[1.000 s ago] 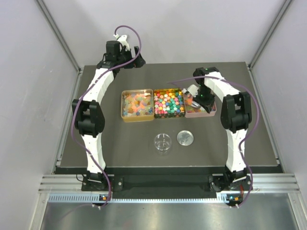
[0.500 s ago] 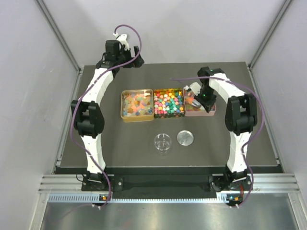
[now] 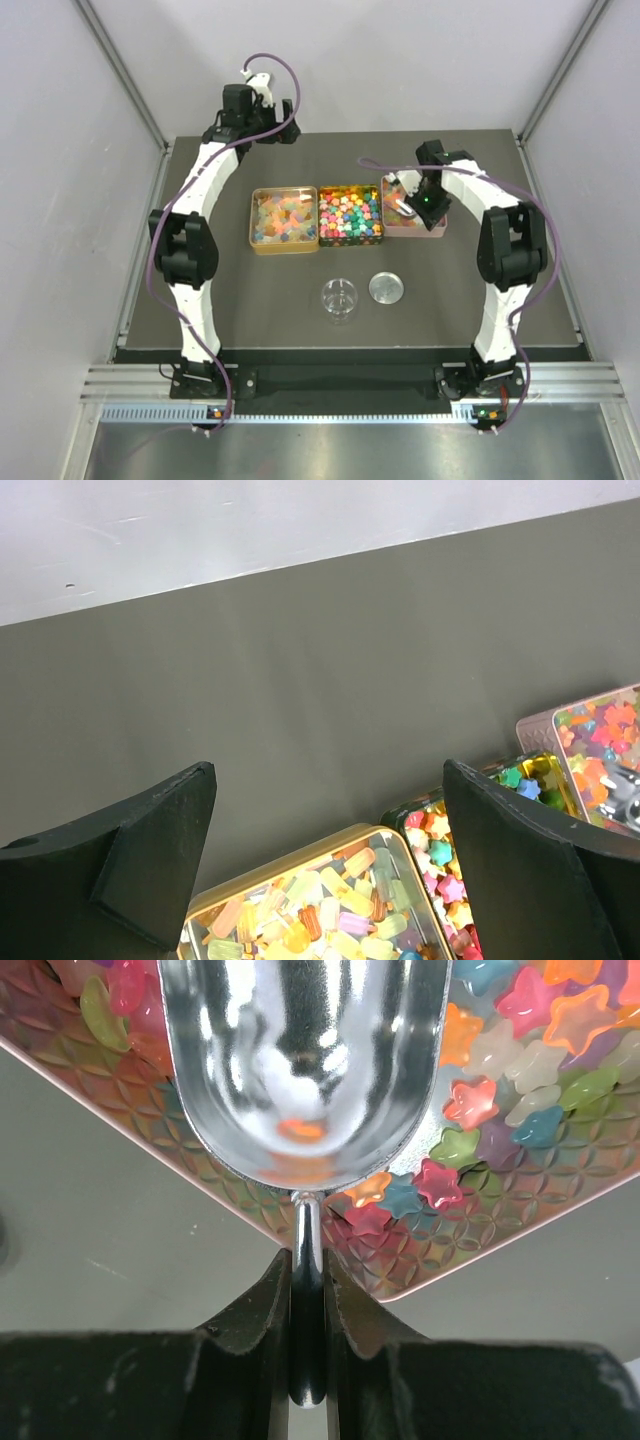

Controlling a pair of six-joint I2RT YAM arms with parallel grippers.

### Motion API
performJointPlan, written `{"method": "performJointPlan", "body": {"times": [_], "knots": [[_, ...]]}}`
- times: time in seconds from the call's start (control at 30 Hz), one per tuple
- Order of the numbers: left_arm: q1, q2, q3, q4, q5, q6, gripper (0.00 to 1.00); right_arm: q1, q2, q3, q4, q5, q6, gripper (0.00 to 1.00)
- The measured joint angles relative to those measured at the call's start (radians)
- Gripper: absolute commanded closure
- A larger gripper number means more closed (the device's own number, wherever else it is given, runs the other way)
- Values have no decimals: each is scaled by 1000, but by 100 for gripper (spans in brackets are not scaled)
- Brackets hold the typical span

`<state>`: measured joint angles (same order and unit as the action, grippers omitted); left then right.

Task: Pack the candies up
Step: Scoop the fake candies from the storage box, then place the fake candies in the packing bottle.

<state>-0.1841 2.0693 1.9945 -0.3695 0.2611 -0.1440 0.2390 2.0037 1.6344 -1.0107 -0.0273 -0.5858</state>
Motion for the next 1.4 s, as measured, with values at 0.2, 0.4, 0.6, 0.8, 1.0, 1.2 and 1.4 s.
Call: {"method": "performJointPlan", "body": {"times": [0.2,0.4,0.6,0.8,1.0,1.2,1.4], "knots": [[-18,0,-1,-2,-20,31,1,-5,-47,-67,92,-15,14,100],[-28,-6,-21,-8,-55,82,1,-14,-134,-197,230,-44,43,100],[-28,-39,-47,-29,-96,129,1,-19,-194,-278,327,-76,93,100],[-23,-88,-75,-35,-113,146,1,-19,-325,-329,343,-92,103,100],[-3,-199,-195,-24,-101,147,2,-19,-503,-348,295,-125,0,100],[8,-368,-423,29,-93,140,2,-10,-606,-352,132,-176,-154,100],[10,-505,-581,58,-97,130,1,88,-645,-347,-59,-146,-294,100]]}}
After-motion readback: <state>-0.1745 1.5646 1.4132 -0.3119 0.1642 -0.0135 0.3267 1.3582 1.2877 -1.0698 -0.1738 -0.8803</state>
